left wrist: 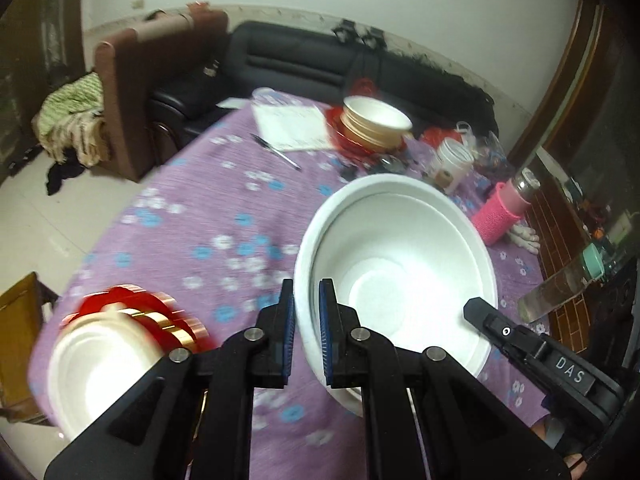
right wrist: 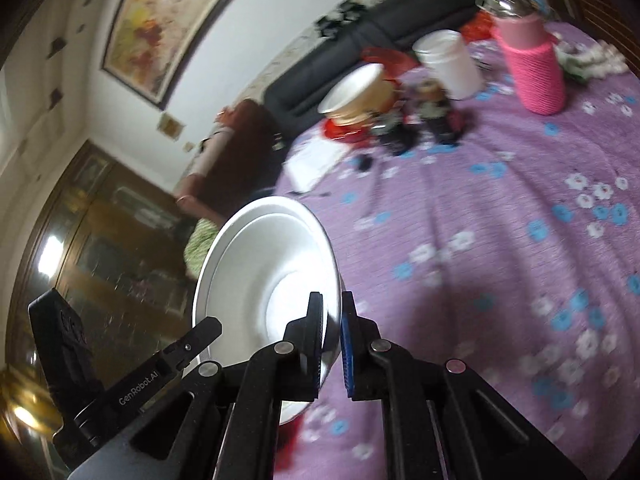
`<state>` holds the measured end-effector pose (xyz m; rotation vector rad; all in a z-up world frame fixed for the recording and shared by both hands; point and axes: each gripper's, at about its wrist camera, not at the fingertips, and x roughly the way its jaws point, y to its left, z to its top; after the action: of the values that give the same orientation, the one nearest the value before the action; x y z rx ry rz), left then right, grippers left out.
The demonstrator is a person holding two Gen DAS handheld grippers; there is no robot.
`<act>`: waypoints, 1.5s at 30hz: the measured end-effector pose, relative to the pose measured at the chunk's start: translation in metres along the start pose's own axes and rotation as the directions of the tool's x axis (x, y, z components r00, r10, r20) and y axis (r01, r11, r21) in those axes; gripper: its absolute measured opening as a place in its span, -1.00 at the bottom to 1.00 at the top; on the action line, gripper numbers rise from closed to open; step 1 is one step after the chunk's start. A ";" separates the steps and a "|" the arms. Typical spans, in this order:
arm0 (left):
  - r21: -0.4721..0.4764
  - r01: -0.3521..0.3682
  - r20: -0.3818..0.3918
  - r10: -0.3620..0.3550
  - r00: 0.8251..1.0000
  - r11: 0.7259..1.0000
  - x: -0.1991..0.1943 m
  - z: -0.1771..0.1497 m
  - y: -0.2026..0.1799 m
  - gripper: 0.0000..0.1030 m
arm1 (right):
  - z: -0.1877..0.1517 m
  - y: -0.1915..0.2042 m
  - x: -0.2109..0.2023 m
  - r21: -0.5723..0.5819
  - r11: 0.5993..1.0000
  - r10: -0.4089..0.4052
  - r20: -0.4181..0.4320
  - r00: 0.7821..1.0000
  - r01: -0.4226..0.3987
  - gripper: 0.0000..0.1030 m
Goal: Organize plates and bowls
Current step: 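Carry the large white bowl onto the dish stack, open the left tool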
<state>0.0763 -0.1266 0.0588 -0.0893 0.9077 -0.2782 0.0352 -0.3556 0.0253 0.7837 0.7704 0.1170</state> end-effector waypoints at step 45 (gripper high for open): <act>-0.069 -0.171 0.001 0.171 0.985 0.983 -0.065 -0.082 0.161 -0.60 | -0.109 0.098 0.056 -0.196 0.980 -0.005 -0.153 0.988 -0.026 -0.35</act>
<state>0.0061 0.0494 0.0266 -0.0747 0.9124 -0.0868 0.0211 -0.1999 0.0094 0.5943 0.8849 0.2618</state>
